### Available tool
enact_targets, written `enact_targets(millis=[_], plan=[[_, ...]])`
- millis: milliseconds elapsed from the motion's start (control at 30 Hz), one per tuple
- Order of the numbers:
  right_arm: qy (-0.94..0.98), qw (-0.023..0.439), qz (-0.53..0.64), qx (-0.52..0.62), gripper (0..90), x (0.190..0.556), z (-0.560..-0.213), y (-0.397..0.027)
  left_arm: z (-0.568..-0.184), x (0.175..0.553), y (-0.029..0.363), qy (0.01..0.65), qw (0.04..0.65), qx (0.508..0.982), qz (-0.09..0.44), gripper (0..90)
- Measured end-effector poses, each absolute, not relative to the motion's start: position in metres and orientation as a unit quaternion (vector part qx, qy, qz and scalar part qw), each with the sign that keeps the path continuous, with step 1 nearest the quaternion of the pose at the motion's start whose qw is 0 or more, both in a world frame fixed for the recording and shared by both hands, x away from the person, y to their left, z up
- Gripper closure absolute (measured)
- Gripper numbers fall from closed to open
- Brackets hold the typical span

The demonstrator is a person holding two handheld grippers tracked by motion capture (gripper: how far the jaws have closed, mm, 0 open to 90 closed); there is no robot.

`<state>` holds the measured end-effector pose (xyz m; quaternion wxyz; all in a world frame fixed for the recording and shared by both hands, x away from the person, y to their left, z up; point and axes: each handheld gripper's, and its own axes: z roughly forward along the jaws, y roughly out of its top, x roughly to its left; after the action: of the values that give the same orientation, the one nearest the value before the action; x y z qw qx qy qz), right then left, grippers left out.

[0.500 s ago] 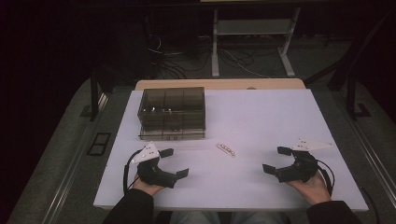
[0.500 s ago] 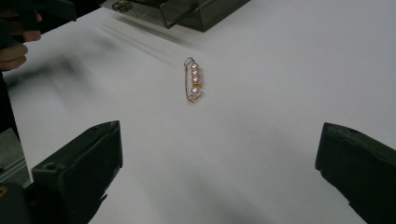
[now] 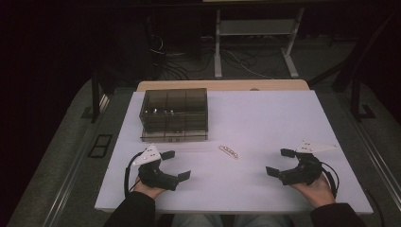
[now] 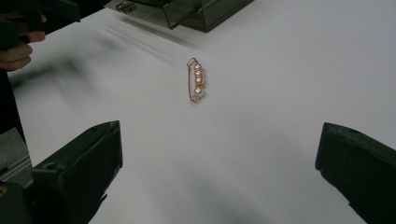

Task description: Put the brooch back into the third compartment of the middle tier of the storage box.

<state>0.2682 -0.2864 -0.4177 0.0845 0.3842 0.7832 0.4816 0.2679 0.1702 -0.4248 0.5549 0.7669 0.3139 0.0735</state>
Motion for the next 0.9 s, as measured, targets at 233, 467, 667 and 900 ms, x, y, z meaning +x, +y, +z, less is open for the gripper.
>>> enact_targets(millis=[233, 467, 667, 900], plan=[[0.784, 0.081, 0.480, 0.385, 0.3, 0.267, -0.417, -0.286, -0.425, 0.268, 0.170, 0.313, 0.552, 0.769, 0.075, 0.0], [0.789, 0.076, 0.474, 0.384, 0.3, 0.267, -0.416, -0.284, -0.426, 0.268, 0.170, 0.316, 0.551, 0.769, 0.076, 0.0], [0.794, 0.077, 0.468, 0.381, 0.3, 0.268, -0.412, -0.284, -0.427, 0.268, 0.169, 0.316, 0.550, 0.770, 0.075, 0.0], [0.800, 0.072, 0.460, 0.379, 0.3, 0.270, -0.405, -0.281, -0.427, 0.268, 0.168, 0.316, 0.552, 0.768, 0.072, 0.0]])
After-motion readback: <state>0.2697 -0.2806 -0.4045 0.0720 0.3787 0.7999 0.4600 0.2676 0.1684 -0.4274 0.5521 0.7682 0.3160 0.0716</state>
